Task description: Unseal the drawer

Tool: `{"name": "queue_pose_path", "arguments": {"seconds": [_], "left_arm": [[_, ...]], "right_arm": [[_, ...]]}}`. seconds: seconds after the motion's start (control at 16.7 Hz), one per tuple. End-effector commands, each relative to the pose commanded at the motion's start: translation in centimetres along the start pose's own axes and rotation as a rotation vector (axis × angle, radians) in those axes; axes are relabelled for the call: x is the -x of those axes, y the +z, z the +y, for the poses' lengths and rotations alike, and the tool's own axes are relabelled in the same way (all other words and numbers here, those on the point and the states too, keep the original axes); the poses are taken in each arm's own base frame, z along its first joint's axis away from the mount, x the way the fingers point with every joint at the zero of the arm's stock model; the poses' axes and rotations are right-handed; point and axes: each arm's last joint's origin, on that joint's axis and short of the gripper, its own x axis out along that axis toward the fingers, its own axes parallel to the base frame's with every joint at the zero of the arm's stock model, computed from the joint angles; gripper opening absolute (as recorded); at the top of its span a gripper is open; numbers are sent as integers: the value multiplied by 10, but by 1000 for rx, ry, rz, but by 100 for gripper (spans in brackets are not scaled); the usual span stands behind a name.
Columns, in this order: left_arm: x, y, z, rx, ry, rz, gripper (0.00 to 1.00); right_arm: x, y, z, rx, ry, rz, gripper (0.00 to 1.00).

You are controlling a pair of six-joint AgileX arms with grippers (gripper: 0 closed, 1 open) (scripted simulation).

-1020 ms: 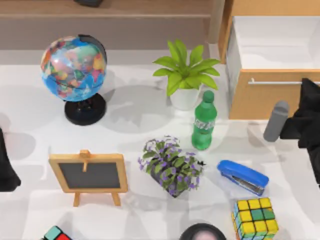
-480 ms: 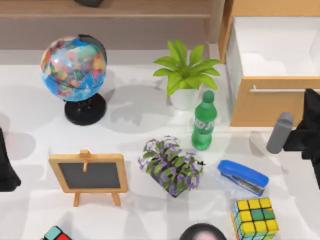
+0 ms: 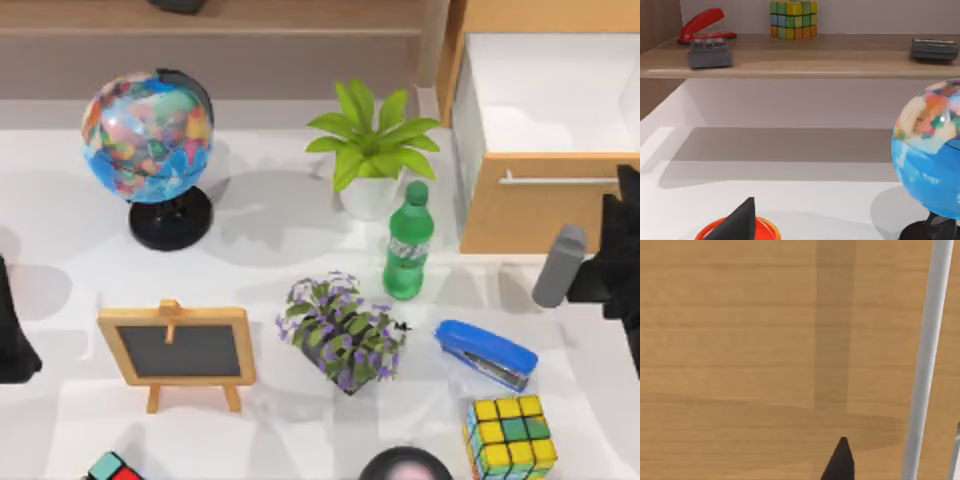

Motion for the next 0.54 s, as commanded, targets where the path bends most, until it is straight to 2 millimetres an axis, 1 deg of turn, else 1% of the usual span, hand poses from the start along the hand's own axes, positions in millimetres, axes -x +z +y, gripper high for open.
{"name": "queue_pose_path", "arguments": {"seconds": [0.18,0.24,0.54], "left_arm": [[0,0,0,0,0,0,100],[0,0,0,0,0,0,100],[0,0,0,0,0,0,100]], "right_arm": [[0,0,0,0,0,0,98],[0,0,0,0,0,0,100],[0,0,0,0,0,0,100]]}}
